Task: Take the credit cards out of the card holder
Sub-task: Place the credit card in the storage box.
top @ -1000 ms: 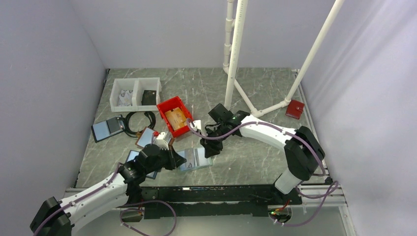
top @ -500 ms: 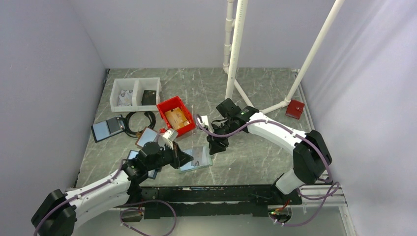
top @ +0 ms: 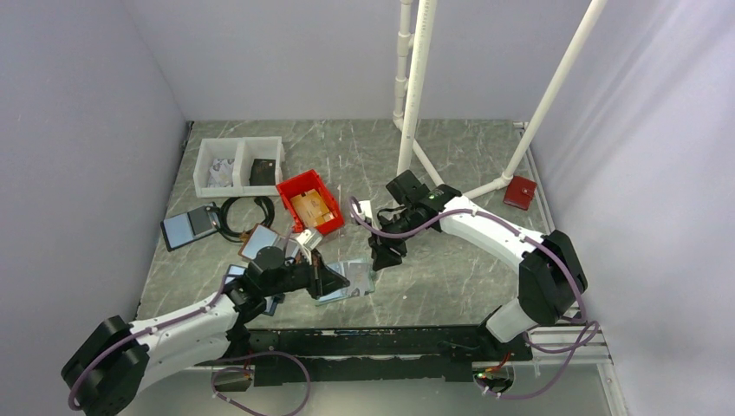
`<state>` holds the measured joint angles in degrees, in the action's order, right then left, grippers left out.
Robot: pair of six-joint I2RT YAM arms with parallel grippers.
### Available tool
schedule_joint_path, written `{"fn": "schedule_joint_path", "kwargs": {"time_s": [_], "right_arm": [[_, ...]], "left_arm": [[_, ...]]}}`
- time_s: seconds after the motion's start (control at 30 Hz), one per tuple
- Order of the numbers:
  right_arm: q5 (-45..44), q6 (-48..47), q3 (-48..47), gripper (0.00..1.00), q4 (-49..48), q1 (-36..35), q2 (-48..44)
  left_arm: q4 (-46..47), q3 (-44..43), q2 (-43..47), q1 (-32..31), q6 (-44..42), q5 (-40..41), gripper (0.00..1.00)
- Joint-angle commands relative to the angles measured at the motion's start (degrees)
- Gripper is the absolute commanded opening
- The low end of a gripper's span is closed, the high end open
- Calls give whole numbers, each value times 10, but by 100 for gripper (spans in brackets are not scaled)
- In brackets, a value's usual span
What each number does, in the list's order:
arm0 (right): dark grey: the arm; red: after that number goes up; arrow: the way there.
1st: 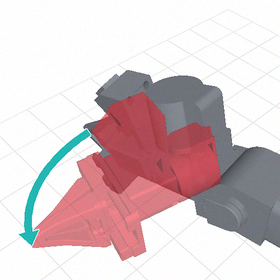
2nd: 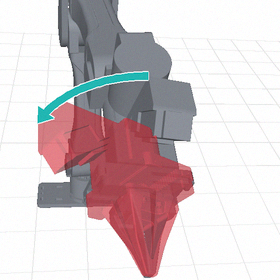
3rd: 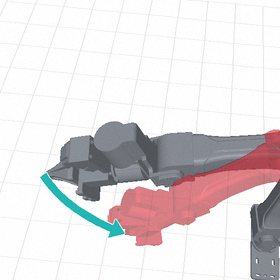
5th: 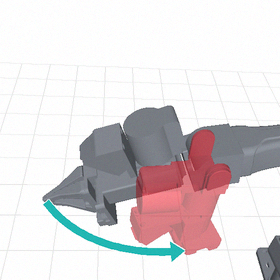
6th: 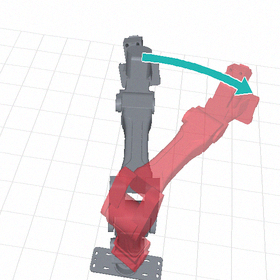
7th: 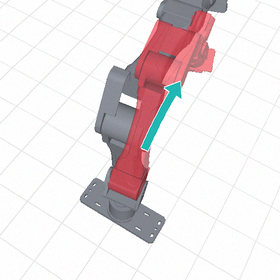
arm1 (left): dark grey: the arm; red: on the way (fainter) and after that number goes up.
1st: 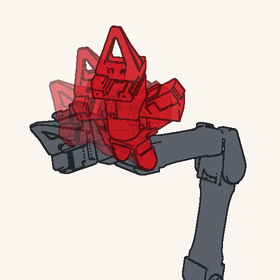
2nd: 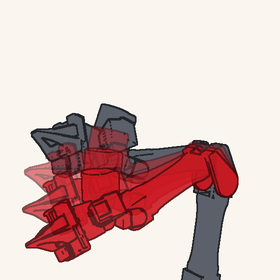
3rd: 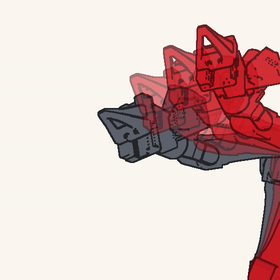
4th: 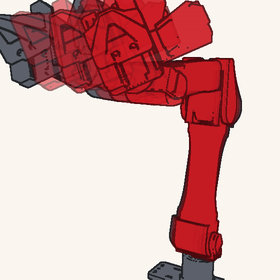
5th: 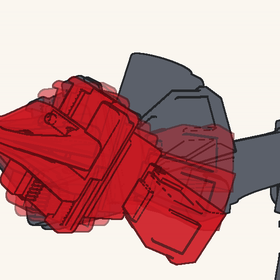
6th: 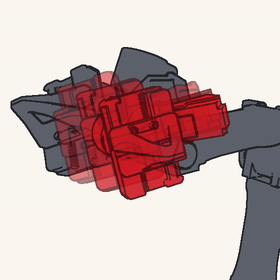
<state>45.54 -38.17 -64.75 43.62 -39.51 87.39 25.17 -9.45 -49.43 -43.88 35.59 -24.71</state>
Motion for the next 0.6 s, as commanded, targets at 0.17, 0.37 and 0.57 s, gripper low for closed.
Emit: {"fn": "schedule_joint_path", "kwargs": {"time_s": [0.17, 0.37, 0.57], "right_arm": [[36, -8, -23, 44, 4, 0, 4], [71, -16, -32, 43, 26, -5, 33], [95, -27, -56, 11, 57, -15, 68]], "left_arm": [[70, -38, -45, -9, -13, -50, 0], [70, -46, -51, -13, -19, -47, 0], [68, -43, -43, -15, -25, -40, 0]]}}
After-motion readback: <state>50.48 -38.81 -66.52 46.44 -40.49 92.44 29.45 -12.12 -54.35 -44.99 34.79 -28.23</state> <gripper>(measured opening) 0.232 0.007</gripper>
